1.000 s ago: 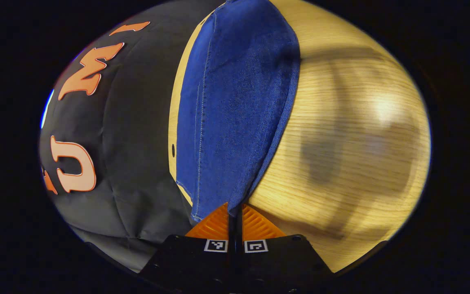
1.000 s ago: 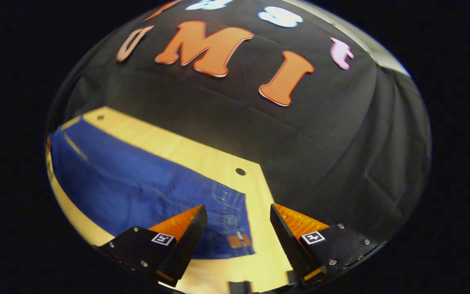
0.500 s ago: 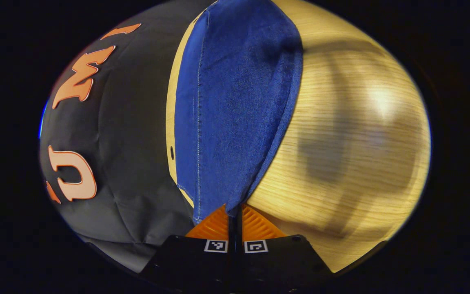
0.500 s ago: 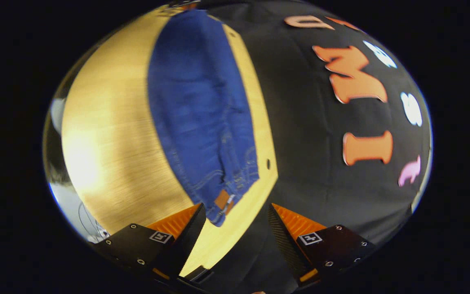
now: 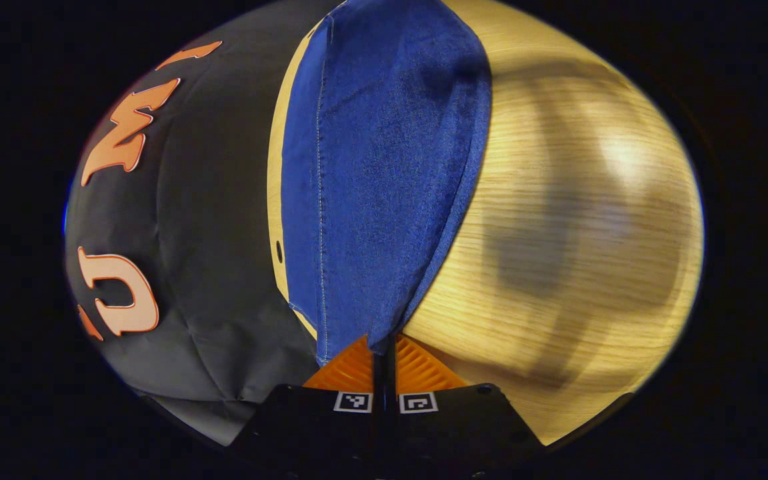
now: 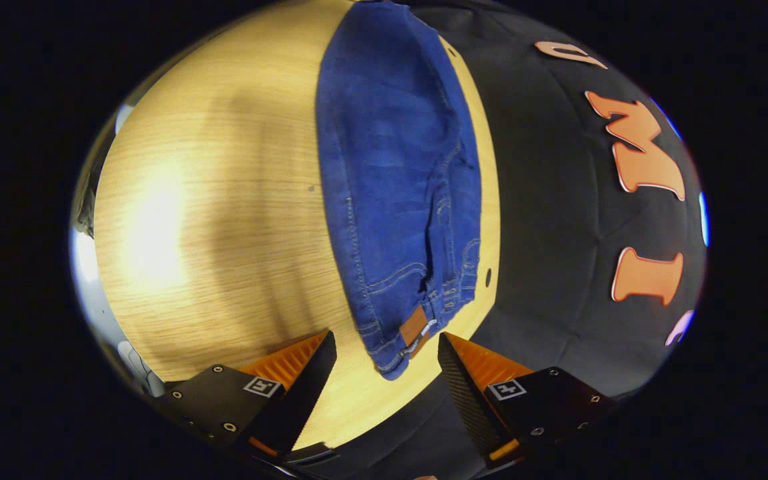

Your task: Grasp the waist and the cuffs of the jeans and fold them to make the two legs overlap; first hold the waist and fold one-third of the jeans toward the cuffs, then hold the cuffs and fold the remaining one-third in the same direction to finish folding.

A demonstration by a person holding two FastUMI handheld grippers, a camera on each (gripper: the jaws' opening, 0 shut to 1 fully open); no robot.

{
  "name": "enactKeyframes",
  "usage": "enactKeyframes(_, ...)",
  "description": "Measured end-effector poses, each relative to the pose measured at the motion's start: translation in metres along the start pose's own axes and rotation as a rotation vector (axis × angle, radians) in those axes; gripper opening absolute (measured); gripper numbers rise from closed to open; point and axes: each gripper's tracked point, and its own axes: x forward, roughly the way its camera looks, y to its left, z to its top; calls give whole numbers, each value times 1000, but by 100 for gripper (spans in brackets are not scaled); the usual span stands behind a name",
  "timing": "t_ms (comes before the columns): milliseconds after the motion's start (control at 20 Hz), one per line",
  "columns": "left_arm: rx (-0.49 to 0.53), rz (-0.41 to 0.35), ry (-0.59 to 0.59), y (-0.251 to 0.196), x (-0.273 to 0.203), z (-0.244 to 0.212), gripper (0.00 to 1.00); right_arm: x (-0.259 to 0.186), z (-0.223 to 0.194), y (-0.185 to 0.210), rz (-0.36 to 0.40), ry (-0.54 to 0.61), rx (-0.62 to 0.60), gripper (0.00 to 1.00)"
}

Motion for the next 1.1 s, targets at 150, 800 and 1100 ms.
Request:
enactKeyframes(150,5,-2,1,1,1,1,1,8,-1,-2,2,-9,4,94)
enactKeyframes(800,-3,-8,5,2,2,5,0,55,20,-23,13,-35,-40,82)
enactKeyframes(1100,-7,-2,-6,4,1,6,1,64,11,-12,90,16,25,12)
